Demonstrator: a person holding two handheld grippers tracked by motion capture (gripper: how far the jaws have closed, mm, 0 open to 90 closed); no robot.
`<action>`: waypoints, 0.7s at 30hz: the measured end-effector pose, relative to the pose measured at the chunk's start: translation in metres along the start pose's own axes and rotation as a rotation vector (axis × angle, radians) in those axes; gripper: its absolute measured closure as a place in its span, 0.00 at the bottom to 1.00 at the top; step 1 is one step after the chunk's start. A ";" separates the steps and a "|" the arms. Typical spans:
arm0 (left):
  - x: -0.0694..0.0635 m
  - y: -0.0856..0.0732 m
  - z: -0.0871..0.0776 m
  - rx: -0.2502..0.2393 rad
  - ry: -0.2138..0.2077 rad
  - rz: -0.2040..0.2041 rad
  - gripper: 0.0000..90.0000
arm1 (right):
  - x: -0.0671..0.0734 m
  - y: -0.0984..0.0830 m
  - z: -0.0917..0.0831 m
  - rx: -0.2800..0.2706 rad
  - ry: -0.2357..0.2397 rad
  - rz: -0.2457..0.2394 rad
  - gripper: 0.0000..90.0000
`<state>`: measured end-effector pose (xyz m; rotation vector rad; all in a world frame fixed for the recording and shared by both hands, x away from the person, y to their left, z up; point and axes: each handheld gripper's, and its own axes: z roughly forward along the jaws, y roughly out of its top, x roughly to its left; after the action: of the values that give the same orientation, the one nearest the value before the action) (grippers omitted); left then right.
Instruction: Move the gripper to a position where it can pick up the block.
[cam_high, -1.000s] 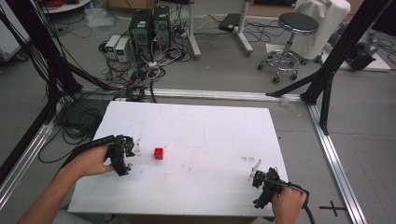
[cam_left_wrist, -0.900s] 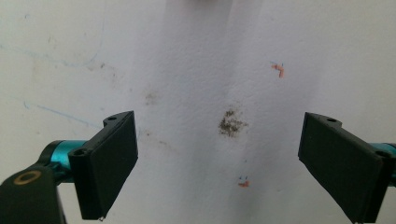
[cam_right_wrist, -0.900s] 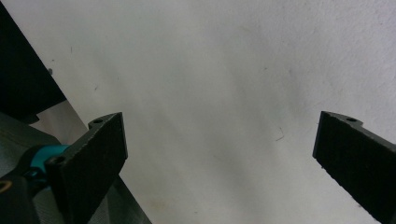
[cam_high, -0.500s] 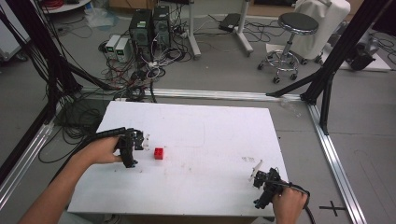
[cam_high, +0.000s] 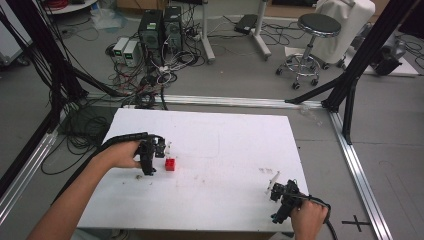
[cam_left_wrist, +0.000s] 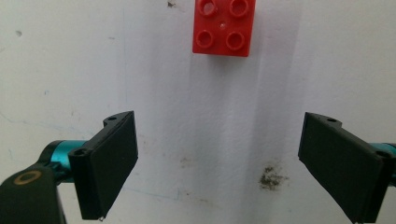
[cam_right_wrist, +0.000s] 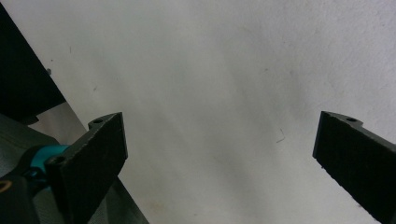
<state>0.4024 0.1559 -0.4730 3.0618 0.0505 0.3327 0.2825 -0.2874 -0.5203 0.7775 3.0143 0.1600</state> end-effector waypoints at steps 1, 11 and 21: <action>0.001 0.001 0.001 0.002 -0.012 -0.002 0.14 | 0.000 0.000 0.000 0.000 0.000 0.000 0.02; 0.007 0.012 0.013 0.004 -0.030 0.038 0.14 | 0.000 0.000 0.001 0.004 -0.001 -0.006 0.02; 0.012 0.029 0.018 0.011 -0.058 0.069 0.14 | 0.000 0.001 0.001 0.004 0.002 -0.008 0.02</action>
<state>0.4184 0.1268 -0.4861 3.0874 -0.0565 0.2487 0.2828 -0.2867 -0.5207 0.7666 3.0200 0.1549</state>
